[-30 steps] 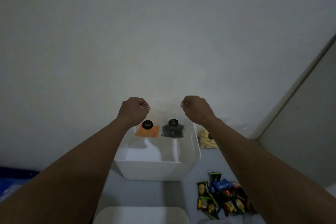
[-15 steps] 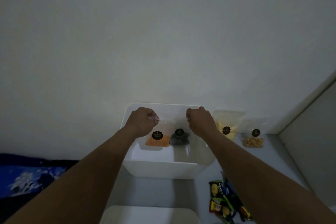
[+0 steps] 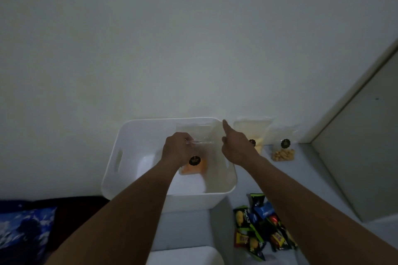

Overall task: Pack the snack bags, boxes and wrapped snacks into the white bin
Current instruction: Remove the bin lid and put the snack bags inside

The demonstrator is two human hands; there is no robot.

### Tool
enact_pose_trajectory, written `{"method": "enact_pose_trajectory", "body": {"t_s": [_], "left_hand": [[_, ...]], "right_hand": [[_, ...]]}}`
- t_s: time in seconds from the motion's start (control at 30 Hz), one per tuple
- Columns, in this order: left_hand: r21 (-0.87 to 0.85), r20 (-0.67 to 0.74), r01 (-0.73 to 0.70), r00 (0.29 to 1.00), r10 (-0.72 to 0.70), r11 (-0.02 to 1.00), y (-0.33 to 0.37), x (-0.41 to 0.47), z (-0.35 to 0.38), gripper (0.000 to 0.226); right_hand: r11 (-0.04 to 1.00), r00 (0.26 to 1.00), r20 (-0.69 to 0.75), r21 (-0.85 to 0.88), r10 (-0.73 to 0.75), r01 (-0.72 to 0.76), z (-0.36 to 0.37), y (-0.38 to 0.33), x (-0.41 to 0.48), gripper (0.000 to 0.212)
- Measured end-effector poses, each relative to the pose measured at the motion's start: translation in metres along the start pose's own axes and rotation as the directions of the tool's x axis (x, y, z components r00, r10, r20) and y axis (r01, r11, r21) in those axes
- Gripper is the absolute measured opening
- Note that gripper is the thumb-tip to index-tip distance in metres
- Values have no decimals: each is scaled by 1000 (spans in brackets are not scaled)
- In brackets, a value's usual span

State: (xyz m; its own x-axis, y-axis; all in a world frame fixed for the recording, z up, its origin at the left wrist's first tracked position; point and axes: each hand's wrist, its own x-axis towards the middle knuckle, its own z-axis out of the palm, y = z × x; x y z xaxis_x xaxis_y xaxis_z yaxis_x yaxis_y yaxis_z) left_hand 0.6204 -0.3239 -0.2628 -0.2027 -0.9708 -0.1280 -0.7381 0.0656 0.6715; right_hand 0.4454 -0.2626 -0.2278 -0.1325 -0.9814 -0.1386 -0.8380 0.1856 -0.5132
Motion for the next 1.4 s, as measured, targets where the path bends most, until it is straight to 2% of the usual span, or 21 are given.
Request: {"method": "enact_pose_trajectory", "body": {"t_s": [0.1,0.2,0.4,0.57,0.63,0.9,1.13,1.27,1.4], "left_hand": [[86,-86,-9,996,16,996,-2,4,14,18],[271,-206,-35,974,94,962,0,5,19,22],[392,-234,-21,964,122,920,0,8,25,16],[387,-257,58,965,47,920,-1,7,27,40],[394,-274,49,959,67,918,4,6,24,41],[203,-239,-175,945,222,964,72,-11,21,21],[282,-198,-329,899,390,901,145,-20,66,21],[280,-181,-285,922,342,917,163,-14,98,24],[218,-267,-186,933,242,958,167,-6,120,34]], "right_hand": [[1000,1000,-7,-1,13,-13,3,-2,-3,71],[998,999,11,41,39,-40,5,-2,-2,74],[998,998,32,53,44,-46,8,1,0,75],[998,999,-2,57,33,-33,6,2,-3,63],[997,999,-26,65,41,-39,2,3,-6,56],[997,994,-78,35,78,-75,-41,40,-23,53],[992,983,-143,-25,119,-124,-84,117,-23,51],[993,979,-176,-44,105,-114,-96,159,-13,50],[988,955,-262,-34,139,-153,-101,195,1,46]]}}
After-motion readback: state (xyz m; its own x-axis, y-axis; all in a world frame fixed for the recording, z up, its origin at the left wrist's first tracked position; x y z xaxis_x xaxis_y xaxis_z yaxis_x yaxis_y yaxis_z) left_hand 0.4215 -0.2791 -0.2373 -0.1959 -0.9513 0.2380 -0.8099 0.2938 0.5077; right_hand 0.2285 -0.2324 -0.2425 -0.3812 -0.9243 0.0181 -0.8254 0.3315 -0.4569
